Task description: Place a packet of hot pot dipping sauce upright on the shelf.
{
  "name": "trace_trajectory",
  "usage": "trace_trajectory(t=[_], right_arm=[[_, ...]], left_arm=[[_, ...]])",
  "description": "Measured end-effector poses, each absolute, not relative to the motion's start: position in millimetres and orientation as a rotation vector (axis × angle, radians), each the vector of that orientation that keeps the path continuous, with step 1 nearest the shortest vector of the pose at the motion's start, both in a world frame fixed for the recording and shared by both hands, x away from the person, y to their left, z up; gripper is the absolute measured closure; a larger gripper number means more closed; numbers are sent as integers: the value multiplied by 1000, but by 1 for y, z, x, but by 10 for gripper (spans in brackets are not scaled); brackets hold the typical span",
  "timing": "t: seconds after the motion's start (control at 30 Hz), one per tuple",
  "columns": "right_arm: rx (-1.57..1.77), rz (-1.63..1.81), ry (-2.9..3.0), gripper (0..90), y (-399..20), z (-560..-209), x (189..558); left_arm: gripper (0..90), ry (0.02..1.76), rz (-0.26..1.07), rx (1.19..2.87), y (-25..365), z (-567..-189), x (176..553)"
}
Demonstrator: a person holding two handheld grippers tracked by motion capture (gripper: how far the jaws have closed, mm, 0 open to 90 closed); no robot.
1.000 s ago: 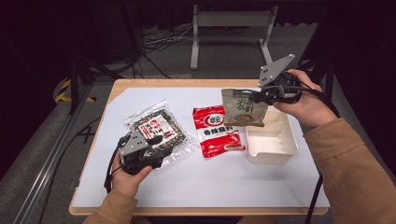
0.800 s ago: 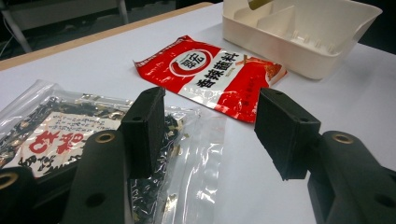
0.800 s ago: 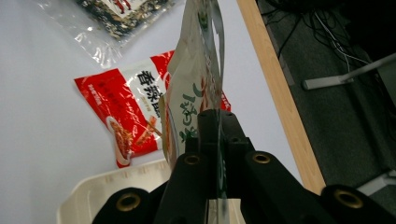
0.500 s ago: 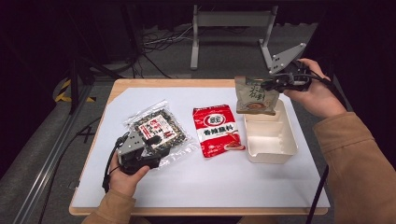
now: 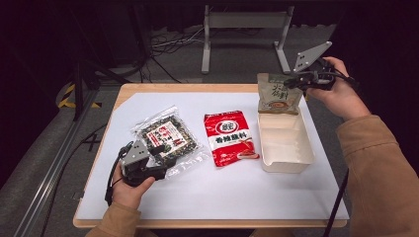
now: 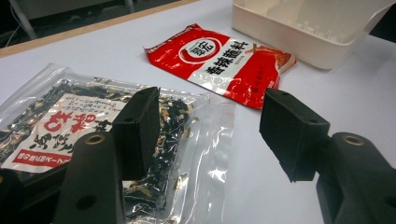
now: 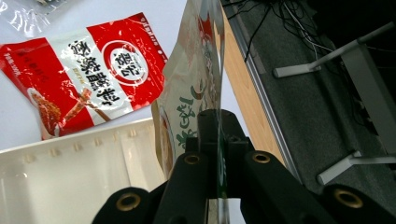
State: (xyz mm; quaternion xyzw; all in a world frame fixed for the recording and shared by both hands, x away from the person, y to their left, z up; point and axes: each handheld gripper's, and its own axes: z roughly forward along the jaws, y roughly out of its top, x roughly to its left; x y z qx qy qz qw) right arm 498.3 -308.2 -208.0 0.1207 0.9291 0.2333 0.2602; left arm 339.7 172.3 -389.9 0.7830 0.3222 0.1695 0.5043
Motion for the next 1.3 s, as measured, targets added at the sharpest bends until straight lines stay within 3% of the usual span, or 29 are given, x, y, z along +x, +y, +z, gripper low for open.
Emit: trace_trajectory(t=[0.6,1.3], right_arm=[[292,659,2497,895,-328,-223,511],[300,633,2535,894,-322,-254,521]], left_arm=[[373,772,409,1896,172,-390,340],[369,776,400,1900,171,-391,340]])
